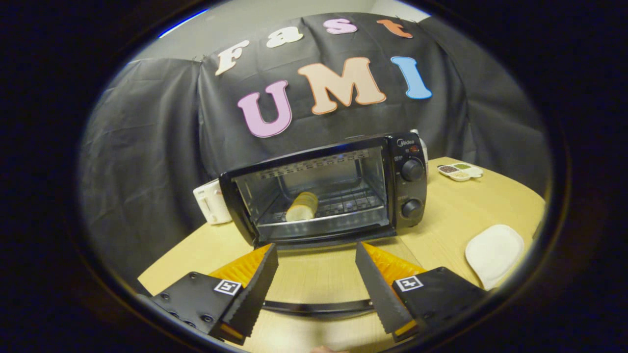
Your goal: Open the toaster oven, put the food inside, and close the toaster oven door.
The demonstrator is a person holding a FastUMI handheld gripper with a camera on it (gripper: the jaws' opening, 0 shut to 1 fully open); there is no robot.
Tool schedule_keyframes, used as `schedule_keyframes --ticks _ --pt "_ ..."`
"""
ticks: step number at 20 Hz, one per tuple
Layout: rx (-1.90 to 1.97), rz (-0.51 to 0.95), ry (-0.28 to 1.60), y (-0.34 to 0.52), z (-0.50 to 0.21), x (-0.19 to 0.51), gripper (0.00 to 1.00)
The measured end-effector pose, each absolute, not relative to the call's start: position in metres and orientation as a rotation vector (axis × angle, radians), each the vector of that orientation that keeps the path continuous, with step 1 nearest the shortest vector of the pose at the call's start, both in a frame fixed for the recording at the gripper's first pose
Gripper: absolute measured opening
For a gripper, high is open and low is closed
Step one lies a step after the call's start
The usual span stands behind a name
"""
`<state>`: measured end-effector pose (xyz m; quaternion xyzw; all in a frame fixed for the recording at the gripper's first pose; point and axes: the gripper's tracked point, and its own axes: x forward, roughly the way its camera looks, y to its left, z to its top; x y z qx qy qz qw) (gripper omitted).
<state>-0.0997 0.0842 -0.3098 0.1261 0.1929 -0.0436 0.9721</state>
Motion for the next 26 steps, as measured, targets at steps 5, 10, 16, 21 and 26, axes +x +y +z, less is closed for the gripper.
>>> schedule_keyframes --ticks 5,10,16,21,26 --pt "0.187 -0.079 0.387 0.087 -0.319 -0.138 0.98" --pt "0.207 -0.072 0.460 0.090 -0.345 -0.173 0.98" --pt "0.211 -0.075 0.532 0.092 -0.366 -0.189 0.98" --pt "0.165 -0.069 0.602 0.098 -0.382 -0.188 0.98" --pt "0.088 -0.096 0.634 0.091 -0.387 -0.184 0.97"
